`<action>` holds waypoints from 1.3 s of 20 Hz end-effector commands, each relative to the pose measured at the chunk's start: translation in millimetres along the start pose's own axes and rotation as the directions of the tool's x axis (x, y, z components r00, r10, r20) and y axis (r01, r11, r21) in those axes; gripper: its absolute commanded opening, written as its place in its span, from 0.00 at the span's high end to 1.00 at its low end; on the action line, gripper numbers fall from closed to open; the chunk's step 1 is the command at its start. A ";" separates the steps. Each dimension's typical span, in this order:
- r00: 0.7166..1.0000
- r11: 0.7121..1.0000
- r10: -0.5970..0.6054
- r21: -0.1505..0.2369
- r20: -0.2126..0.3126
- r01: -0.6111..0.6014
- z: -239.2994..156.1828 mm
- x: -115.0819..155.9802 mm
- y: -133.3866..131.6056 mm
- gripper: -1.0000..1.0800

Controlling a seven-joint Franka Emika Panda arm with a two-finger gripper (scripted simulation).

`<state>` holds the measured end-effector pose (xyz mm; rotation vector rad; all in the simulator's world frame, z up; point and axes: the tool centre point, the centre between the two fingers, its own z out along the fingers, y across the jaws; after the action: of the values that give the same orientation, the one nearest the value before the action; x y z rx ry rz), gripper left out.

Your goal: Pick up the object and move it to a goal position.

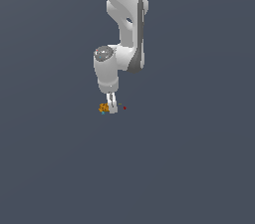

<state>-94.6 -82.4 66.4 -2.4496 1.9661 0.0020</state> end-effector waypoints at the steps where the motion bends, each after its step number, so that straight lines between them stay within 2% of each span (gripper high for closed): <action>1: 1.000 1.000 0.017 0.000 -0.001 -0.017 0.9 0.5 1.5 0.04; 8: 1.000 1.000 0.016 0.000 -0.001 -0.016 5.6 0.4 1.7 0.04; 17: 1.000 1.000 0.020 0.000 -0.001 -0.020 41.7 0.3 2.7 0.04; 23: 1.000 1.000 0.021 0.000 -0.001 -0.021 51.4 0.1 2.5 0.04; 24: 1.000 1.000 0.021 0.000 -0.001 -0.021 51.4 0.1 2.5 1.00; 26: 1.000 1.000 0.021 0.000 -0.001 -0.021 51.4 0.1 2.5 1.00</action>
<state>-96.6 -82.9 16.0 -2.4288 1.9912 -0.0004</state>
